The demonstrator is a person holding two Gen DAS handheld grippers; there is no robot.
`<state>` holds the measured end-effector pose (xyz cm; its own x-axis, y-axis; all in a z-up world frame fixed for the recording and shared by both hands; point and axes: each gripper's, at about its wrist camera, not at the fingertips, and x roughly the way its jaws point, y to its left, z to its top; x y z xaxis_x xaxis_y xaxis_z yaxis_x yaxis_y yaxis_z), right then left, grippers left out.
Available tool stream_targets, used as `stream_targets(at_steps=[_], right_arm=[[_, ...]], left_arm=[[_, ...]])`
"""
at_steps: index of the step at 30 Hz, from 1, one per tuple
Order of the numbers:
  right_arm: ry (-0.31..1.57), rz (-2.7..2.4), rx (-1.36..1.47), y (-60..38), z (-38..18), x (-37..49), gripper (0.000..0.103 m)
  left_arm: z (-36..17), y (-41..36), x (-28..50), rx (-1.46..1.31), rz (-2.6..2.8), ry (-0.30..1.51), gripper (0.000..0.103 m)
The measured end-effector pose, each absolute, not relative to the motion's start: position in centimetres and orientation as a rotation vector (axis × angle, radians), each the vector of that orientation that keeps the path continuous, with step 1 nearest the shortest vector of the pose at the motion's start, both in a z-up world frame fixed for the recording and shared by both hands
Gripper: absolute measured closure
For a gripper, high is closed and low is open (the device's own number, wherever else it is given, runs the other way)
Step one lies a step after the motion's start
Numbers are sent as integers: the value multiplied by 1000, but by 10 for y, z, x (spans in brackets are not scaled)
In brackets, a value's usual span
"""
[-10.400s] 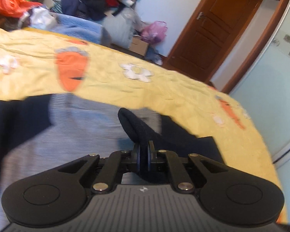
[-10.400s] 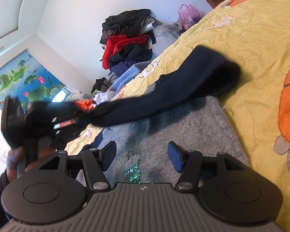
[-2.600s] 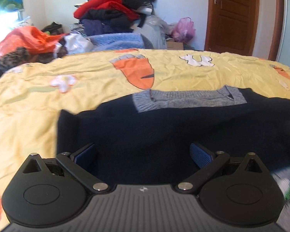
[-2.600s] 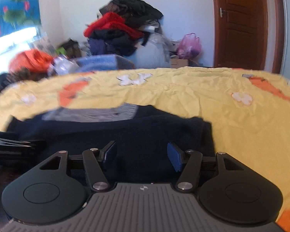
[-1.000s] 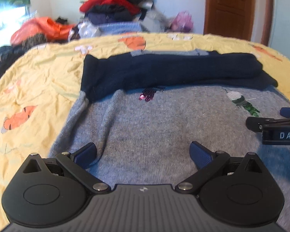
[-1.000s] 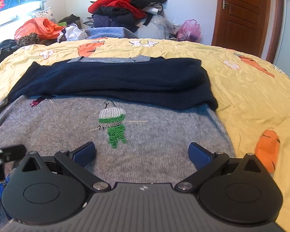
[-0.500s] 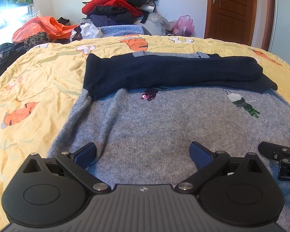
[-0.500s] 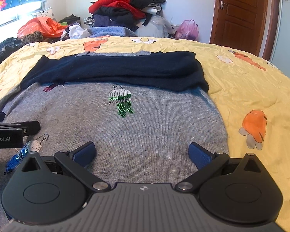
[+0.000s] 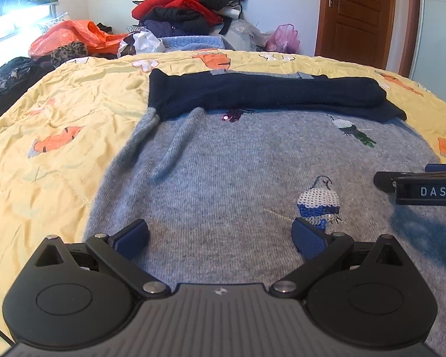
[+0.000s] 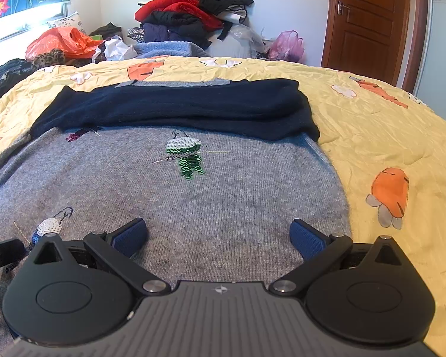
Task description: Fold small clothes
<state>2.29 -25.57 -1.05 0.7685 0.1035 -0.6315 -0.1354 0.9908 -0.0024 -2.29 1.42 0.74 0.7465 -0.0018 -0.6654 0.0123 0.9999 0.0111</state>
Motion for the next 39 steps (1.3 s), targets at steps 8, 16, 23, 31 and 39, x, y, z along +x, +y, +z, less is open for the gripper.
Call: stream_targets(at_steps=[8,16,23,31,39], right_arm=[[671,140,-91,-248,-11,-22,0],[683,156,-60,-253,-11,-21,0],[682,157,-59,-252,-11,-23,0],[690,135,-65,-251,-10,-31,0],[688,156,-58,-253,-10,-65,0]], left_arm=[[7,14,-23,14,-7,727,0],[8,12,-27,26,8,733,0],[8,15,-50,36,22,737,0],[6,17,-51,18,8,728,0],[6,17,-51,18,9,728,0]])
